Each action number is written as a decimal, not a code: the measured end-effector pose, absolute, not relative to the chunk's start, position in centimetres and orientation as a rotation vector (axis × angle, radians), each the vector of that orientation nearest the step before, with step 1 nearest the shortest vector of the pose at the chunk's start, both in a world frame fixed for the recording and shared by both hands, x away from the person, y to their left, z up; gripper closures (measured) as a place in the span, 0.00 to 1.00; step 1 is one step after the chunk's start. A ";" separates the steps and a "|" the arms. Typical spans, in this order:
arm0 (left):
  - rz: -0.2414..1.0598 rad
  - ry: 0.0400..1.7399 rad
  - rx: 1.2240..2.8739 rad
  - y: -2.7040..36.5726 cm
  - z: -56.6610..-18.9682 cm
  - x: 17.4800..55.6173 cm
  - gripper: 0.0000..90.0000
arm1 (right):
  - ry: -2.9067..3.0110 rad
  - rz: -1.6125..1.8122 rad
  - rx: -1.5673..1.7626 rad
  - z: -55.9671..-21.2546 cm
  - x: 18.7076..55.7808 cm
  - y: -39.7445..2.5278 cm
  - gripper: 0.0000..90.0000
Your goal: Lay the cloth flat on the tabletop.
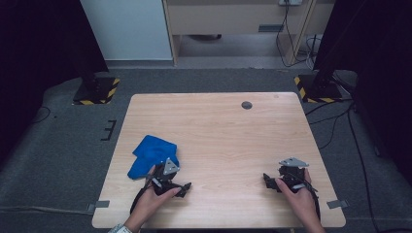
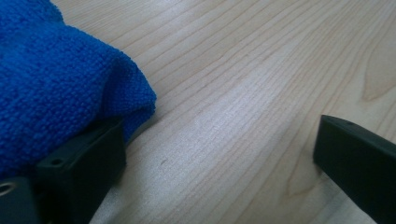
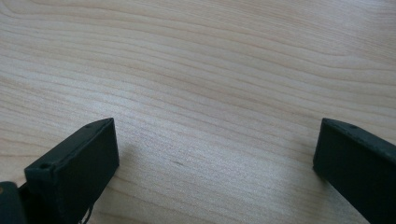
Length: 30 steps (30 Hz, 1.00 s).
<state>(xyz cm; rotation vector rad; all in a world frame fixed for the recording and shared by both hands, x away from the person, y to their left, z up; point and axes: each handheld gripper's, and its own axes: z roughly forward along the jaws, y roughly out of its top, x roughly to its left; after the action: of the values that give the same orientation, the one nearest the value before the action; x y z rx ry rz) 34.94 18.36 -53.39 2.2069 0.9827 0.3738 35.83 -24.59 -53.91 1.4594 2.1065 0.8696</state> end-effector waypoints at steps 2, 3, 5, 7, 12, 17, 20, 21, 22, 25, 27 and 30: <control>0.344 0.972 2.200 18.3 -53.2 34.8 0.05 | 2.106 0.870 1.459 -53.9 35.8 -24.6 0.00; 0.341 0.960 2.203 18.2 -53.1 34.7 0.06 | 2.107 0.870 1.459 -53.9 35.8 -24.6 0.01; 0.355 0.937 2.205 18.1 -52.8 34.5 0.07 | 2.107 0.870 1.459 -53.9 35.8 -24.6 0.00; 0.354 0.924 2.182 18.2 -52.3 34.4 0.07 | 2.108 0.870 1.459 -53.9 35.8 -24.6 0.00; 0.387 0.911 2.143 18.8 -51.1 34.1 0.08 | 2.107 0.871 1.461 -53.9 35.8 -24.6 0.00; 0.465 0.940 2.109 19.7 -50.1 33.9 0.10 | 2.107 0.870 1.461 -53.9 35.8 -24.6 0.00; 0.515 0.962 2.080 20.2 -49.5 33.9 0.11 | 2.107 0.870 1.461 -53.9 35.8 -24.6 0.00; 0.519 0.970 2.058 20.4 -49.3 34.0 0.11 | 2.108 0.870 1.461 -53.9 35.8 -24.6 0.00; 0.547 0.987 2.042 20.8 -49.0 34.1 0.11 | 2.107 0.870 1.461 -53.9 35.8 -24.6 0.00; 0.563 1.005 2.014 21.6 -48.6 34.8 0.11 | 2.107 0.870 1.461 -53.9 35.8 -24.6 0.00; 0.598 1.019 2.013 22.1 -48.5 35.6 0.10 | 2.109 0.870 1.461 -53.9 35.8 -24.6 0.00; 0.616 1.044 2.011 22.8 -48.8 36.9 0.09 | 2.109 0.869 1.462 -53.9 35.9 -24.6 0.00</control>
<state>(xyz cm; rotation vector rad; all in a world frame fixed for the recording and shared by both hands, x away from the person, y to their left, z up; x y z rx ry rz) 36.93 22.80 -48.75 2.0110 1.0437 0.6161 35.86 -24.57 -53.90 1.4617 2.1086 0.8690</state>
